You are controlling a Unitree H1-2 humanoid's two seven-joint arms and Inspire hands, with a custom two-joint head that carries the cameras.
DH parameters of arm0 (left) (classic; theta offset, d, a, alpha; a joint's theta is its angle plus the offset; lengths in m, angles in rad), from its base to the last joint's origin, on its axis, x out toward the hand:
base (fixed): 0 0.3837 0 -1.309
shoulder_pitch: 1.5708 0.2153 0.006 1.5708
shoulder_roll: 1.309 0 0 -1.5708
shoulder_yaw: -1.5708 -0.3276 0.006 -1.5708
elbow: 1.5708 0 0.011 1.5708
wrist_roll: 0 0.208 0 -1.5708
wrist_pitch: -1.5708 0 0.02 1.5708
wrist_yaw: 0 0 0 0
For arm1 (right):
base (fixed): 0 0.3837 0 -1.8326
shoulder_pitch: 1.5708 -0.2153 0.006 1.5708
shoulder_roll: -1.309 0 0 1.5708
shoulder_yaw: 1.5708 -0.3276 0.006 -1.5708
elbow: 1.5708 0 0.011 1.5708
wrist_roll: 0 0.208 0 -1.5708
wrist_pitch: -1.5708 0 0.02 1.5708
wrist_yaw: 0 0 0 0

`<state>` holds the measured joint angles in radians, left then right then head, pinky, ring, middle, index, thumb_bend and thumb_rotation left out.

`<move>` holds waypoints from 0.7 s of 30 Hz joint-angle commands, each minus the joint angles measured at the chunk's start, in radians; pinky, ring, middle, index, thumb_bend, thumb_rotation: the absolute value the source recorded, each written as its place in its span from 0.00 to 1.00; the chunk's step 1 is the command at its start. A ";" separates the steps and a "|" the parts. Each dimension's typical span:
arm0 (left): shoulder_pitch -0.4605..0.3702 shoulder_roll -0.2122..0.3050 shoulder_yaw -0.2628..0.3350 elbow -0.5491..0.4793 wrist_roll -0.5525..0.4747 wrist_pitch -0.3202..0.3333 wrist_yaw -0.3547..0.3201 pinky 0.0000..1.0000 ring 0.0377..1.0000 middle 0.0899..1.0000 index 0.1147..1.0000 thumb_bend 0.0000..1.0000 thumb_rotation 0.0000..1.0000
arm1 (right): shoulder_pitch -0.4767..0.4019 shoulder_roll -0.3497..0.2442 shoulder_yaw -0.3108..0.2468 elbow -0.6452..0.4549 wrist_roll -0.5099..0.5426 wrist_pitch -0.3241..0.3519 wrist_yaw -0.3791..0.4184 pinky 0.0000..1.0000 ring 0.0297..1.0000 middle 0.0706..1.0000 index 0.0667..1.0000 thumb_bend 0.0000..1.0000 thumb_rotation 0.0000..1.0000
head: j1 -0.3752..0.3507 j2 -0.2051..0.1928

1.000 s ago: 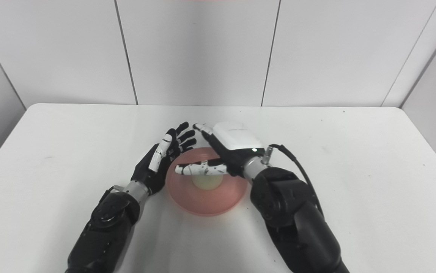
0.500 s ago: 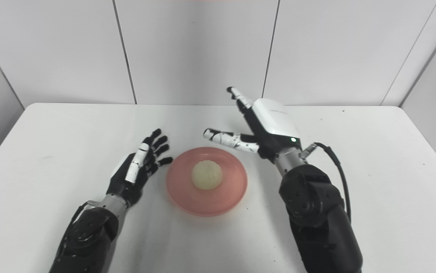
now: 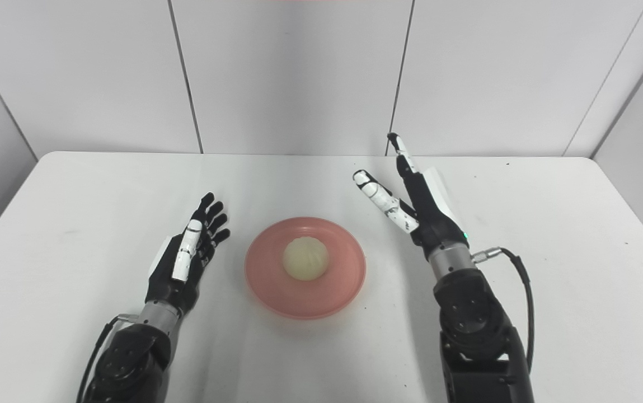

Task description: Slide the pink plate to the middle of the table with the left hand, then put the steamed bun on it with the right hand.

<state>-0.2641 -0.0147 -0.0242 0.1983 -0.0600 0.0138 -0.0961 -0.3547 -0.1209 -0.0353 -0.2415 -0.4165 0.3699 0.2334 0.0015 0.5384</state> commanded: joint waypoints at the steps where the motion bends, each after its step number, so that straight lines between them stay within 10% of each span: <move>1: 0.030 -0.001 0.008 0.028 0.004 0.009 0.018 0.98 0.98 0.99 1.00 0.49 1.00 | -0.014 0.006 -0.016 0.002 0.061 -0.038 -0.028 0.99 1.00 1.00 1.00 0.53 1.00 | -0.001 0.002; 9: 0.040 -0.002 0.009 0.044 0.003 0.010 0.020 0.98 0.98 0.99 0.99 0.47 1.00 | 0.028 0.047 -0.044 0.075 0.207 -0.097 -0.113 1.00 1.00 1.00 1.00 0.54 1.00 | -0.012 0.005; 21: 0.041 0.005 0.004 0.079 0.013 -0.005 0.020 0.97 0.97 0.98 0.98 0.45 1.00 | 0.101 0.085 -0.018 0.293 0.300 -0.422 -0.204 1.00 1.00 1.00 1.00 0.45 1.00 | -0.022 -0.004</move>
<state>-0.2596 -0.0165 -0.0246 0.2242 -0.0591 -0.0162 -0.0921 -0.2305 -0.0316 -0.0593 0.0606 -0.1176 0.0379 0.0521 -0.0214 0.5338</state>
